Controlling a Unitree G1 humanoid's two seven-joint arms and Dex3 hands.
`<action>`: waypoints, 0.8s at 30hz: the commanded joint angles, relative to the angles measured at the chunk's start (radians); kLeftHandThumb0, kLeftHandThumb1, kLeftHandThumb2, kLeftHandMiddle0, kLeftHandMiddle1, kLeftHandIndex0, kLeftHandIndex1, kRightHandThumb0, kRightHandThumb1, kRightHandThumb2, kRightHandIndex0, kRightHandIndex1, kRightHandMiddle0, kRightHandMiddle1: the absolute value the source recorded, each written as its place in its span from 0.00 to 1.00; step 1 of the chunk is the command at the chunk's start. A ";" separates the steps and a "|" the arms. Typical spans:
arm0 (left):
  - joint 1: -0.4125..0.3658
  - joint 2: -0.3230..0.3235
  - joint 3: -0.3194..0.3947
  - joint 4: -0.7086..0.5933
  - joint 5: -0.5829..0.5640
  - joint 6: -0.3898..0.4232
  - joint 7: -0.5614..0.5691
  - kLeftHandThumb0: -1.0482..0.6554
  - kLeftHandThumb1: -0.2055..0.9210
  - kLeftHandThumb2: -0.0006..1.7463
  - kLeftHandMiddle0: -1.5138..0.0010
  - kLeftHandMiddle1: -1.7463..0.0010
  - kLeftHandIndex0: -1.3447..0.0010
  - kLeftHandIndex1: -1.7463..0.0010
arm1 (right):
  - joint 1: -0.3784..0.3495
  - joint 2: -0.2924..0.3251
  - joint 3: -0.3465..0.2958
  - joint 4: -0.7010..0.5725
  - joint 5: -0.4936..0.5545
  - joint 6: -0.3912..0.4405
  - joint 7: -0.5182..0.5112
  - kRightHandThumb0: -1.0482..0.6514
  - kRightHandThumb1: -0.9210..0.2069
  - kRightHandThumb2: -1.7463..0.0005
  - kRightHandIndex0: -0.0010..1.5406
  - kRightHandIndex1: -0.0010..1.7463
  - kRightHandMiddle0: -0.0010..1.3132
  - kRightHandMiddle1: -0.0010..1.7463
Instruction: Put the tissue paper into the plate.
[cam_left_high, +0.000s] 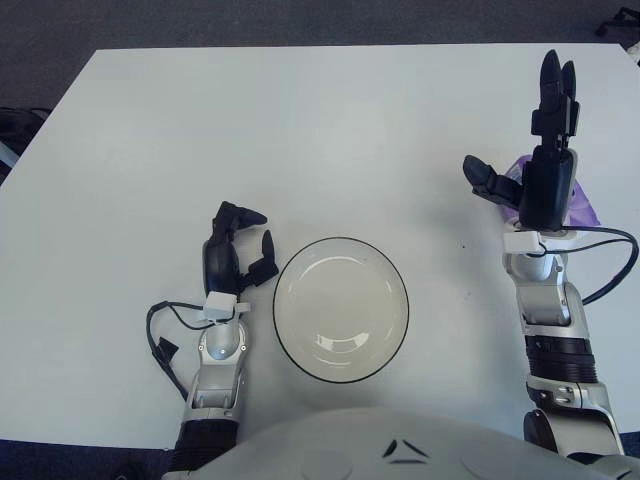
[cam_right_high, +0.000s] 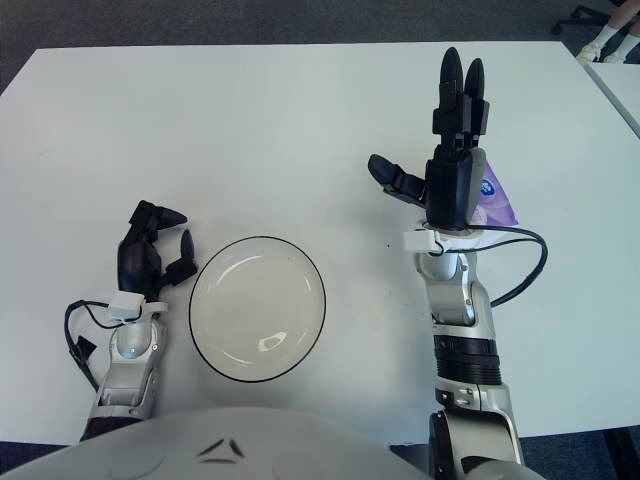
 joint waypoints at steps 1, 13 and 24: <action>0.054 -0.013 -0.018 0.085 0.008 0.046 -0.002 0.36 0.59 0.66 0.33 0.00 0.63 0.00 | 0.002 -0.014 -0.011 0.005 0.014 -0.007 -0.004 0.00 0.00 0.62 0.00 0.00 0.00 0.00; 0.051 -0.011 -0.021 0.089 0.010 0.047 -0.004 0.36 0.59 0.66 0.34 0.00 0.63 0.00 | -0.001 -0.020 -0.012 0.009 0.020 -0.007 -0.004 0.00 0.00 0.62 0.00 0.00 0.00 0.00; 0.047 -0.009 -0.026 0.093 0.008 0.046 -0.010 0.36 0.58 0.67 0.33 0.00 0.62 0.00 | -0.003 -0.029 -0.016 0.012 0.030 -0.009 -0.001 0.00 0.00 0.62 0.00 0.00 0.00 0.00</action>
